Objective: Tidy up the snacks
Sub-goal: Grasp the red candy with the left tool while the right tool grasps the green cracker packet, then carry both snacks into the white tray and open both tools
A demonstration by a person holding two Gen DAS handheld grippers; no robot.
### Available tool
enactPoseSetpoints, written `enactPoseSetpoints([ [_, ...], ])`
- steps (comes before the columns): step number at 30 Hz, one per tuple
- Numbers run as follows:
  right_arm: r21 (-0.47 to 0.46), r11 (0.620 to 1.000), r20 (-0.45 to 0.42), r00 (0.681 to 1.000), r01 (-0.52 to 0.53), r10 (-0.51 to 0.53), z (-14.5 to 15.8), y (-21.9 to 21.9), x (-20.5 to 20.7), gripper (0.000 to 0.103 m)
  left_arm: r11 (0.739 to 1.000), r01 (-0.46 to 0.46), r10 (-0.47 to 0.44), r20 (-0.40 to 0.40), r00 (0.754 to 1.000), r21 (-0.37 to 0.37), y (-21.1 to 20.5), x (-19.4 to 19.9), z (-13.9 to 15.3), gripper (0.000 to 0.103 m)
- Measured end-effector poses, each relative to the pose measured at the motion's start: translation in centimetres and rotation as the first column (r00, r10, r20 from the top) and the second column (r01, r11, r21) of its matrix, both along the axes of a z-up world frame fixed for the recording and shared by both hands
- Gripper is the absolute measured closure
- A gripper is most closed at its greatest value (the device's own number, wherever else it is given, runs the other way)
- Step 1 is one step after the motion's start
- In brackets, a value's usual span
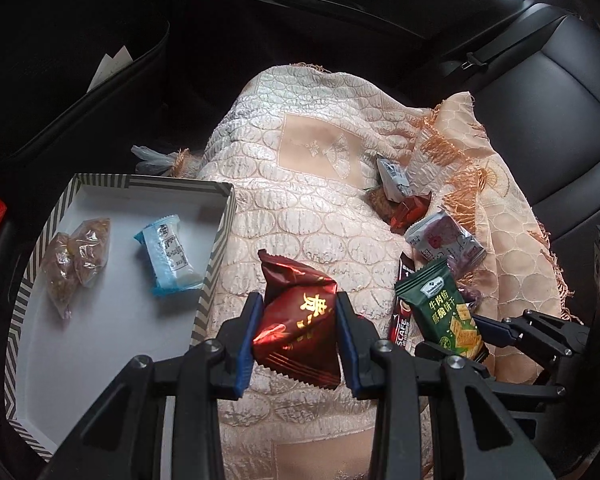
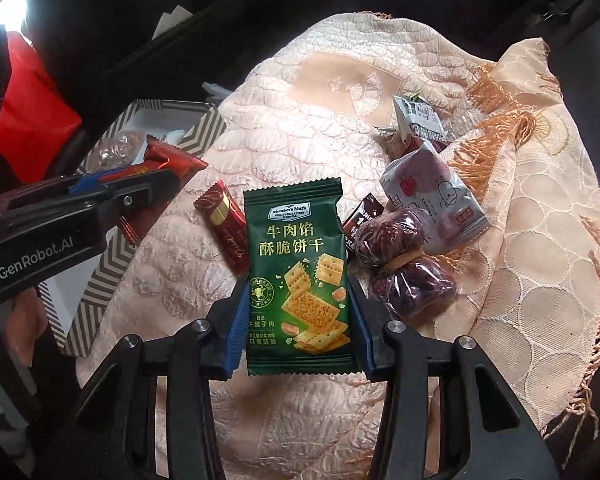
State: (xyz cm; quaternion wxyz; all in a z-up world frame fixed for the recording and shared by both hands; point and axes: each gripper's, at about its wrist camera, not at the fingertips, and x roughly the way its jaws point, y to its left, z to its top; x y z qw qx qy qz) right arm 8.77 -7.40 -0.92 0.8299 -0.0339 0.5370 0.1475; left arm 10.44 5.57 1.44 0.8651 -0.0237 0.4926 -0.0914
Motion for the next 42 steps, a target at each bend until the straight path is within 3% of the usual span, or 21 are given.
enactPoseSetpoints([
  [22,-0.011,0.995,0.042,0.994,-0.1,0.101,2.6,5.4,-0.8,0.059,0.992,-0.117,0.114,0.061,0.992,0.051,6.0,-3.0,2.0,0.065],
  [42,-0.05,0.97,0.028,0.97,-0.238,0.24,2.6,13.5,0.1,0.059,0.965,-0.252,0.249,0.047,0.967,0.074,12.7,-3.9,0.2,0.065],
])
